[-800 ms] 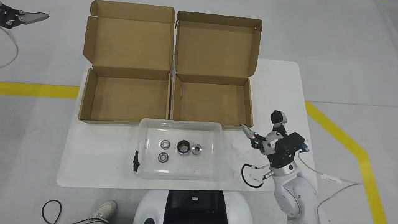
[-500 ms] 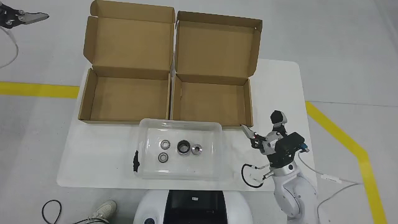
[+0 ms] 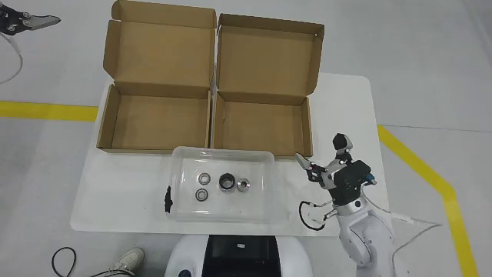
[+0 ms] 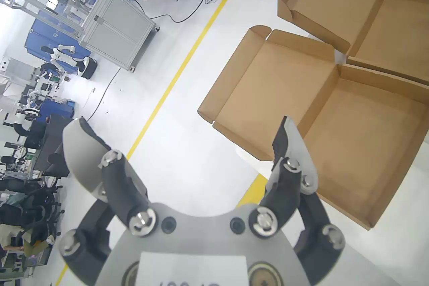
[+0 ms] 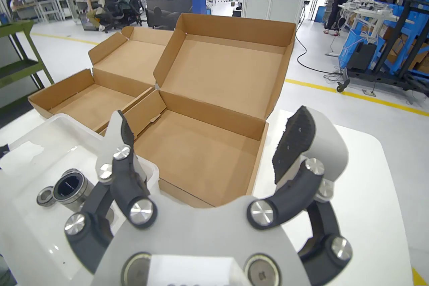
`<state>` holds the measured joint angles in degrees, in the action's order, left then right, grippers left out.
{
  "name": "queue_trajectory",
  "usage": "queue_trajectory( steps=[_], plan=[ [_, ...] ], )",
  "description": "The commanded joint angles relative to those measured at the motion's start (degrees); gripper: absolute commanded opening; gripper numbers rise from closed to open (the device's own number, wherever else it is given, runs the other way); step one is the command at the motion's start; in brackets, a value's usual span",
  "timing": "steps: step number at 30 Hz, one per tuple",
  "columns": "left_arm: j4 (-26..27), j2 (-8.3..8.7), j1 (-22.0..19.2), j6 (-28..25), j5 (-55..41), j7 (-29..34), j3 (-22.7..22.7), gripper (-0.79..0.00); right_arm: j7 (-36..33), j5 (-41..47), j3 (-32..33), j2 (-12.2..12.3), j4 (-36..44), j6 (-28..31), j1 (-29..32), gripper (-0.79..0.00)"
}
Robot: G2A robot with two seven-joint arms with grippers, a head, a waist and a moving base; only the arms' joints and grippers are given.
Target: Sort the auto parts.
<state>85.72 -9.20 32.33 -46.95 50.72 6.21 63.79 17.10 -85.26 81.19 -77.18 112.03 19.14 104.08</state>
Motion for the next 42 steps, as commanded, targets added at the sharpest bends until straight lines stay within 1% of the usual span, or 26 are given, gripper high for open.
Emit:
queue_trajectory(
  steps=[1, 3, 5, 9, 12, 14, 16, 19, 20, 42],
  plan=[
    [0.00, 0.00, 0.00, 0.00, 0.00, 0.00, 0.00, 0.000, -1.36, -2.91, -0.56, 0.27, 1.52, 1.86, 0.02, 0.000],
    [0.00, 0.00, 0.00, 0.00, 0.00, 0.00, 0.00, 0.000, -3.28, -4.67, -1.42, 0.51, 2.85, 4.05, -0.25, 0.000],
    [0.00, 0.00, 0.00, 0.00, 0.00, 0.00, 0.00, 0.000, -6.88, -6.36, -2.75, 0.78, 4.43, 7.67, -1.18, 0.000],
    [0.00, 0.00, 0.00, 0.00, 0.00, 0.00, 0.00, 0.000, -16.70, -7.87, -6.49, 1.14, 7.24, 15.45, -4.64, 0.000],
    [0.00, 0.00, 0.00, 0.00, 0.00, 0.00, 0.00, 0.000, -23.13, -9.25, -10.28, 1.18, 7.75, 19.39, -8.06, 0.000],
    [0.00, 0.00, 0.00, 0.00, 0.00, 0.00, 0.00, 0.000, -27.37, -8.96, -13.22, 1.06, 6.66, 21.51, -10.39, 0.000],
    [0.00, 0.00, 0.00, 0.00, 0.00, 0.00, 0.00, 0.000, -30.62, -7.66, -15.85, 0.82, 5.07, 22.43, -12.83, 0.000],
    [0.00, 0.00, 0.00, 0.00, 0.00, 0.00, 0.00, 0.000, -34.61, -4.73, -18.71, 0.34, 2.08, 21.71, -16.36, 0.000],
    [0.00, 0.00, 0.00, 0.00, 0.00, 0.00, 0.00, 0.000, -35.06, -3.60, -19.10, 0.23, 1.51, 21.36, -16.99, 0.000],
    [0.00, 0.00, 0.00, 0.00, 0.00, 0.00, 0.00, 0.000, -35.06, -3.60, -19.10, 0.23, 1.51, 21.36, -16.99, 0.000]
  ],
)
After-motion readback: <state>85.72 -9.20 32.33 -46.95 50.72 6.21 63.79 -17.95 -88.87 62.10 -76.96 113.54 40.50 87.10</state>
